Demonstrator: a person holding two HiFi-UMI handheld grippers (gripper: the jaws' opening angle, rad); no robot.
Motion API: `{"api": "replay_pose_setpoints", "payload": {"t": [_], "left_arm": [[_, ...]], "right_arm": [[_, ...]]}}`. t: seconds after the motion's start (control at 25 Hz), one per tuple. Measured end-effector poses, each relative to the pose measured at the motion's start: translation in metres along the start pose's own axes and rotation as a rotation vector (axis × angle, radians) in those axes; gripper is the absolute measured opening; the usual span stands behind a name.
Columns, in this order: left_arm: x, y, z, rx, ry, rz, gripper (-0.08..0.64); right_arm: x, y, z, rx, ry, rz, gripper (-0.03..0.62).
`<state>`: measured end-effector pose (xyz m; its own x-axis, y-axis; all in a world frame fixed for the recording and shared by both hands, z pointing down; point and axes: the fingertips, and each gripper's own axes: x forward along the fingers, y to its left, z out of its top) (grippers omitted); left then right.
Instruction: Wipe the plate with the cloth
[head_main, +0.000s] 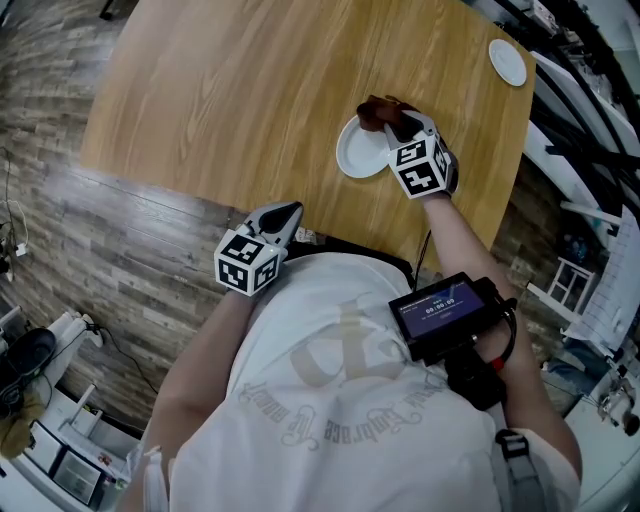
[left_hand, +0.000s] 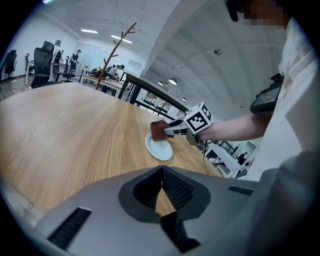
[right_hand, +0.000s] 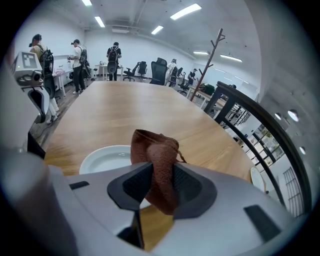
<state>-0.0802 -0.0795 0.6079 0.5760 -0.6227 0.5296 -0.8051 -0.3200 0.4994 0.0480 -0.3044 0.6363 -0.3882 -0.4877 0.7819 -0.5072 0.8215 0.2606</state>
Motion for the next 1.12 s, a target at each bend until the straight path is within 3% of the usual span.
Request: {"api": "replay_pose_setpoints", "payload": {"t": [0.36, 0.52, 0.8, 1.12], "left_arm": [[0.0, 0.005, -0.001, 0.001, 0.0, -0.012, 0.012], [0.0, 0.005, -0.003, -0.001, -0.002, -0.01, 0.012], [-0.007, 0.002, -0.006, -0.014, 0.003, 0.016, 0.012], [-0.01, -0.007, -0.01, 0.003, 0.02, 0.018, 0.012]], "right_arm": [[-0.021, 0.089, 0.01, -0.072, -0.04, 0.167, 0.123], [-0.025, 0.106, 0.017, -0.08, -0.062, 0.206, 0.123], [-0.003, 0.074, 0.022, -0.082, -0.052, 0.162, 0.123], [0.0, -0.001, 0.009, 0.039, -0.049, 0.027, 0.123]]}}
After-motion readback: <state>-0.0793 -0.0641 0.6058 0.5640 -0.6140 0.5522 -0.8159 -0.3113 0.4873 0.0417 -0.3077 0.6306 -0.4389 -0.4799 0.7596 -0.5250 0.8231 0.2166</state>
